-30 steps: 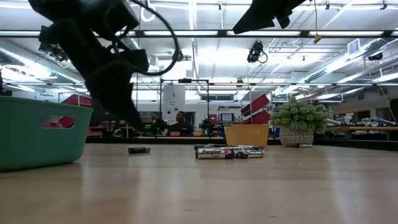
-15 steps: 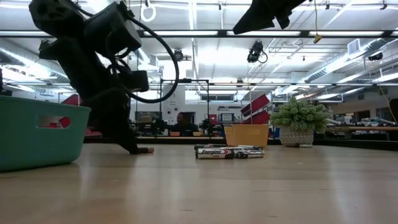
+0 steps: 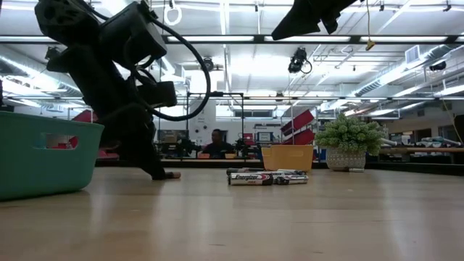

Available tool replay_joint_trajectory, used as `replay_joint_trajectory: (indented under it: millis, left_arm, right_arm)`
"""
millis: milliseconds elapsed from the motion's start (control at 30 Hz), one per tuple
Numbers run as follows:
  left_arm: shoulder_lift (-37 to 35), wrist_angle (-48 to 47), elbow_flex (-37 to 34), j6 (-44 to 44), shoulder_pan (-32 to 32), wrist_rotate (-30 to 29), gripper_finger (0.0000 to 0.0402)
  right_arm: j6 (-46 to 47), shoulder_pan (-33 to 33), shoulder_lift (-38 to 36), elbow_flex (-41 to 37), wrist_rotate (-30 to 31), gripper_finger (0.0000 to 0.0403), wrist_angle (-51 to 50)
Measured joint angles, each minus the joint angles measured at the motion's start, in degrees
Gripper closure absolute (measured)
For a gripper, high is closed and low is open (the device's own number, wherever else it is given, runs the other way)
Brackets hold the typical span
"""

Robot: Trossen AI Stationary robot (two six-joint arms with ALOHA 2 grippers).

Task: Sort batteries
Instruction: Put the black battery into the yellow bin

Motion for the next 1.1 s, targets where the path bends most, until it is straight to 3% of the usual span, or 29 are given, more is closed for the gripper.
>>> replay_joint_trajectory:
  millis: [200, 800, 1100]
  left_arm:
    - [0.04, 0.11, -0.08, 1.28, 0.02, -1.68, 0.0388]
    - [-0.44, 8.21, -0.06, 5.70, 0.03, -2.99, 0.0395]
    - [-0.57, 15.75, 2.95, 14.21, 0.00, -2.11, 0.0396]
  right_arm:
    - [-0.02, 0.01, 0.00, 0.00, 0.00, 0.0402, -0.24]
    - [-0.40, 0.01, 0.00, 0.00, 0.00, 0.0401, -0.14]
    - [-5.66, -0.72, 0.00, 0.00, -2.67, 0.0402, 2.83]
